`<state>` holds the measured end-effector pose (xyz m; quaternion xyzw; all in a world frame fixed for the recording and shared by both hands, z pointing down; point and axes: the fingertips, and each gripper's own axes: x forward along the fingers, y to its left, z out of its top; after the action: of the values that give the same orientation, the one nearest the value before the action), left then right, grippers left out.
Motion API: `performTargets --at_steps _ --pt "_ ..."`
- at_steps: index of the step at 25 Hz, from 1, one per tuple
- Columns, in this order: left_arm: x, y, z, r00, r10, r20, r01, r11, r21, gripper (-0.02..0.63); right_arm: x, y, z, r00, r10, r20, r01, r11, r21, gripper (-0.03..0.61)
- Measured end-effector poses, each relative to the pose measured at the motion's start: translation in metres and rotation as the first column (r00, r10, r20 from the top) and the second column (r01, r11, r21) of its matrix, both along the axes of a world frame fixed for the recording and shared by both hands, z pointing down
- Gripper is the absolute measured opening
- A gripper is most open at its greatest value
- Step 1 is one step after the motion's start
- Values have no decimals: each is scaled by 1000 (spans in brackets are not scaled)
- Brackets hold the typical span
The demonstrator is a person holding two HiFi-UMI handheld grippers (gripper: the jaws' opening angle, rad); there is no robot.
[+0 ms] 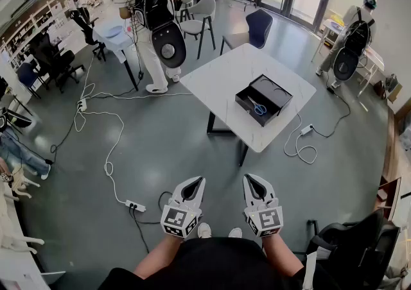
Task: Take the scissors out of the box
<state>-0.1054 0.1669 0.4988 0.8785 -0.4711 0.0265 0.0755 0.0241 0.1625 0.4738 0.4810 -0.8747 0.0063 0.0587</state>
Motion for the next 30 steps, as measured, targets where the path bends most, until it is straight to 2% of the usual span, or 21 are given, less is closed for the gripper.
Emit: performTargets --at_steps 6,10,16,30 --pt "15 2 2 1000 -6 18 6 1000 -4 9 16 0 -4 1000 -1 -5 1 1000 15 6" --pt "21 2 0 1000 -1 4 1 1000 0 9 24 -2 4 1000 19 -21 -20 999 -28 6" --pt "20 -1 3 1000 -3 8 3 1000 -11 9 28 -8 4 998 43 36 -41 998 -53 8" --pt "-18 -7 8 1000 26 5 -26 1000 -15 9 -12 -8 4 999 39 30 -37 998 -59 8"
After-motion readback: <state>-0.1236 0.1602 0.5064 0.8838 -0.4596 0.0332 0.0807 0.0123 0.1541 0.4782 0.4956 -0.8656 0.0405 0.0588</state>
